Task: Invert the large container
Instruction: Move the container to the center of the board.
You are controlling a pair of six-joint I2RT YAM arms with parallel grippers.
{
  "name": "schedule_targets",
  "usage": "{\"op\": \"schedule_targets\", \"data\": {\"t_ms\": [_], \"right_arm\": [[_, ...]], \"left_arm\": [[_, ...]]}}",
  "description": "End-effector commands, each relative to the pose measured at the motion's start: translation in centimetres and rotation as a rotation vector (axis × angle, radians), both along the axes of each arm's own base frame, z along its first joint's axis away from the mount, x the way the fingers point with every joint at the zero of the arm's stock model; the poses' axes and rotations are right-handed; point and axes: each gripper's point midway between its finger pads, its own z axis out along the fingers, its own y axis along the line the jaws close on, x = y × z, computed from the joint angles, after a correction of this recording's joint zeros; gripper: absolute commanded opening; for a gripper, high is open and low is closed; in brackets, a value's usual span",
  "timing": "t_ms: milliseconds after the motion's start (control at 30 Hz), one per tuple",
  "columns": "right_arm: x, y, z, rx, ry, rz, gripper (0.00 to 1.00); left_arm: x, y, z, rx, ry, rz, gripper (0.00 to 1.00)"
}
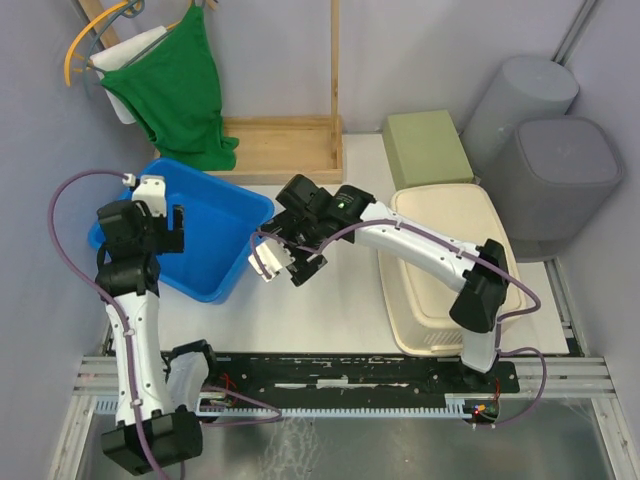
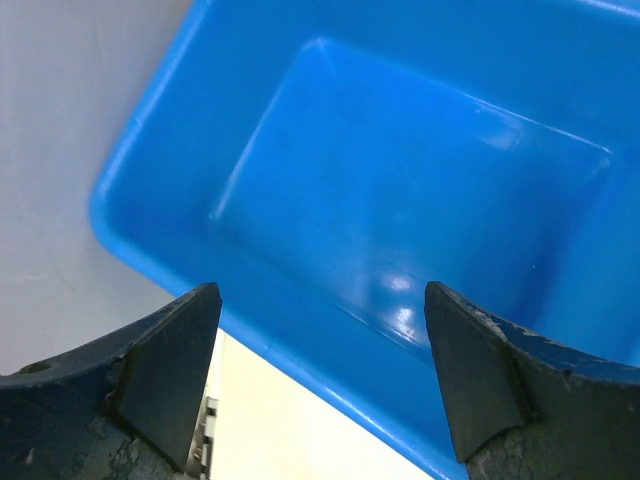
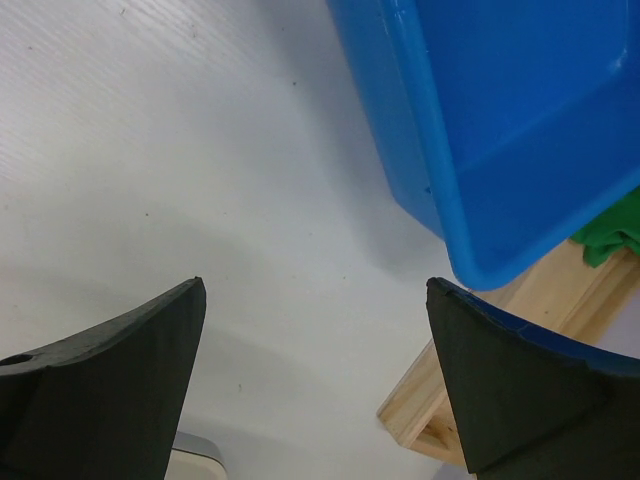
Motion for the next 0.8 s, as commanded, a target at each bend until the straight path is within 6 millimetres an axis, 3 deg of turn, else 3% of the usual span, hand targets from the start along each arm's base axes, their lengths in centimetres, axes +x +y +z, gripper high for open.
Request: {"op": "schedule_targets", "data": {"t_ms": [0, 300, 533, 567, 667, 767], "right_arm": [[1.9, 1.9, 0.1, 0.029, -0.157, 0.121, 1.00], [4.2, 10.1, -1.7, 0.187, -0.211, 0.227, 1.00], [4.1, 13.9, -4.6, 0.246, -0.161, 0.258, 0.96], [4.0, 14.3, -4.8, 0.250, -0.140, 0.251, 0.96], [3.8, 14.4, -5.2, 0.236, -0.062, 0.213, 0.80], [2.7, 13.0, -6.1, 0.200, -0.022, 0.216, 0.66]], "left_arm": [[-0.4, -1.6, 0.0, -0.209, -0.036, -0.092, 0.89], [-1.2, -1.3, -0.3, -0.285, -0.041, -0.096, 0.89], [-1.2, -1.5, -0.5, -0.313, -0.042, -0.110, 0.89], [-1.3, -1.5, -0.5, -0.312, -0.043, -0.110, 0.89], [-1.4, -1.2, -0.7, -0.309, -0.043, -0.097, 0.89], [-1.4, -1.3, -0.7, -0.313, -0.046, -0.104, 0.89]]}}
